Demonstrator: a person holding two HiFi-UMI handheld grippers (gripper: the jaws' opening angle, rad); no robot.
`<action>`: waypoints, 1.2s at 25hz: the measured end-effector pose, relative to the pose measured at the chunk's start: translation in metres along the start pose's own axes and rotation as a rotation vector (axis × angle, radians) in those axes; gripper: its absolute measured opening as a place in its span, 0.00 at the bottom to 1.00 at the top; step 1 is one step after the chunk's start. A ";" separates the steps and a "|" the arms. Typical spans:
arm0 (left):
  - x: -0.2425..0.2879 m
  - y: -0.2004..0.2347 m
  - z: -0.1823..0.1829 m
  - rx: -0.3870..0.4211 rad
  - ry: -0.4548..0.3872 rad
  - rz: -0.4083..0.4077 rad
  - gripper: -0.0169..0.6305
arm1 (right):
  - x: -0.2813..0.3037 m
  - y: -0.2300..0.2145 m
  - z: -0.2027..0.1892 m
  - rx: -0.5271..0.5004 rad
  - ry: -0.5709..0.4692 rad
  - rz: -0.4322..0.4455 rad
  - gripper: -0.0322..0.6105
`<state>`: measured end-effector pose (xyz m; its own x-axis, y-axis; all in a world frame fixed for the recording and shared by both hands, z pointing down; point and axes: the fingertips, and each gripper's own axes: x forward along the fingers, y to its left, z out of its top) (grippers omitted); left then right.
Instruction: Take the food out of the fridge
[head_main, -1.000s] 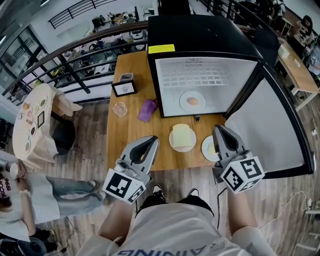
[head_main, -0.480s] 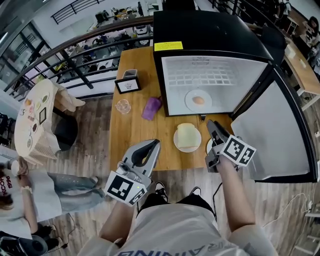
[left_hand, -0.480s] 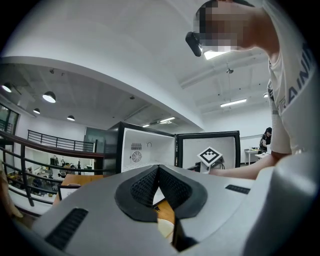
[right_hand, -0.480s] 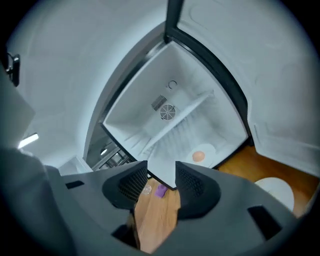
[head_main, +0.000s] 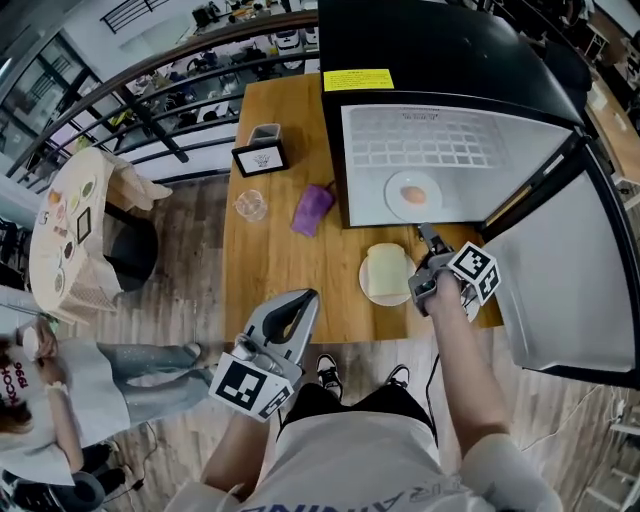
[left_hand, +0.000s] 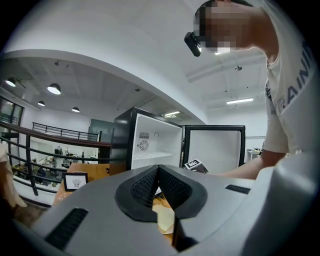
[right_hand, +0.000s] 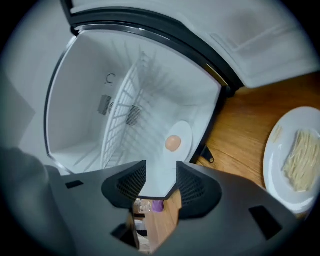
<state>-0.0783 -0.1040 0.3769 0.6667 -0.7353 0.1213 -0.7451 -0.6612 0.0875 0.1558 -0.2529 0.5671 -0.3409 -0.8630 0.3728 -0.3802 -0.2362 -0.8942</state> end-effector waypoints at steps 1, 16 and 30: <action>0.000 0.003 -0.003 -0.005 0.005 0.001 0.04 | 0.007 -0.007 0.002 0.034 -0.009 -0.011 0.33; -0.002 0.038 -0.033 -0.044 0.074 0.031 0.04 | 0.067 -0.062 0.018 0.282 -0.079 -0.091 0.31; -0.003 0.032 -0.037 -0.047 0.085 0.037 0.04 | 0.073 -0.070 0.017 0.363 -0.072 -0.091 0.11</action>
<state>-0.1044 -0.1173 0.4163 0.6365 -0.7425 0.2089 -0.7705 -0.6246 0.1276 0.1719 -0.3072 0.6530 -0.2533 -0.8572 0.4484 -0.0720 -0.4455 -0.8924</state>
